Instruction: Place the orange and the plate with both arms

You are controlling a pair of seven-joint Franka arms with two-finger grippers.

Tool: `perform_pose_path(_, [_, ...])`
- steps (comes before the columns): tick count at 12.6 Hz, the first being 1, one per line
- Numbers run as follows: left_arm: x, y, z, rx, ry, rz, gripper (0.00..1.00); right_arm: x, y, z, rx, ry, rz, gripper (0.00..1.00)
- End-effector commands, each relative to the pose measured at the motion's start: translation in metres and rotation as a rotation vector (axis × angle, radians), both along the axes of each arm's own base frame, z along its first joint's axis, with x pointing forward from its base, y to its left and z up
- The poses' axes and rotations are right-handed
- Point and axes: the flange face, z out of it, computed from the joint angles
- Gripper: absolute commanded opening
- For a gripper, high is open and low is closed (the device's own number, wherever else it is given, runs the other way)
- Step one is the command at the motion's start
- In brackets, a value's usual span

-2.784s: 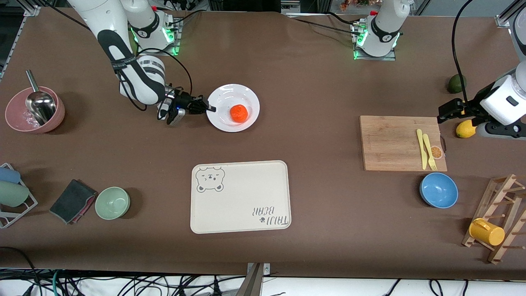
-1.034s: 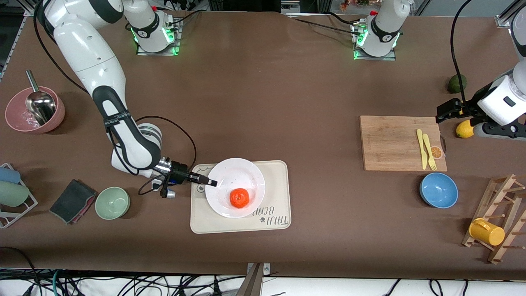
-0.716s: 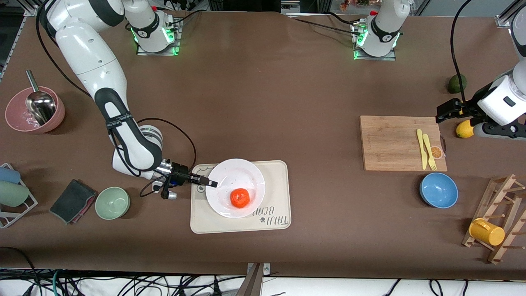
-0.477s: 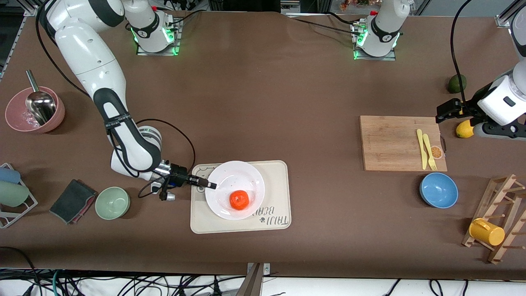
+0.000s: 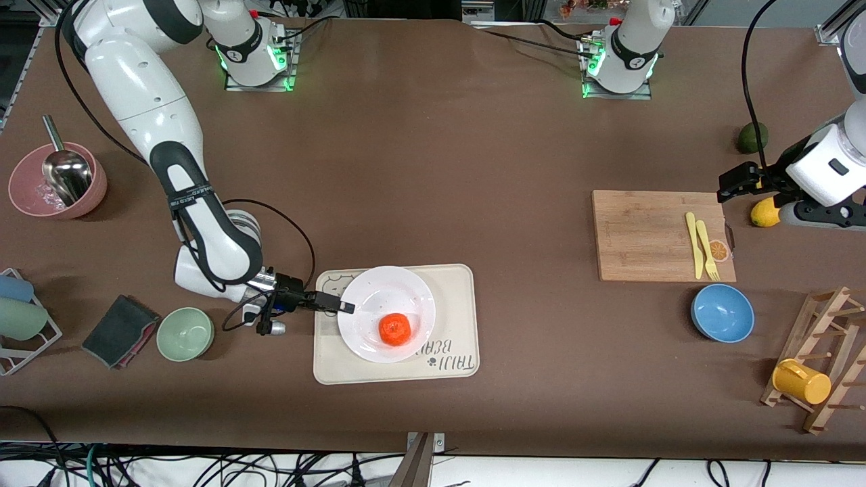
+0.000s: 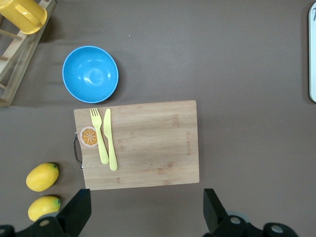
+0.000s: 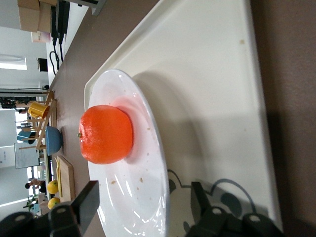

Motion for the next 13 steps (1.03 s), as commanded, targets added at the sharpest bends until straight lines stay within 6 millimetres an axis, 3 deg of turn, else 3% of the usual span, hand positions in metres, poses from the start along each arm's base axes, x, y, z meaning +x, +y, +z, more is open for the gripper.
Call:
perform_pose_path(1, [-0.003, -0.002, 0.005, 0.014, 0.000, -0.015, 1.00, 0.004, -0.003, 0.018, -0.037, -0.003, 0.053, 0.99])
perform_pose_path(8, [-0.003, -0.001, 0.004, 0.016, 0.002, -0.013, 1.00, 0.013, -0.017, 0.079, -0.154, 0.012, 0.254, 0.99])
perform_pose_path(10, [-0.003, -0.001, 0.004, 0.016, 0.002, -0.015, 1.00, 0.007, -0.035, 0.110, -0.235, 0.059, 0.299, 0.99])
perform_pose_path(13, [-0.003, -0.001, 0.004, 0.016, 0.002, -0.013, 1.00, -0.011, -0.081, 0.165, -0.399, 0.113, 0.345, 0.99])
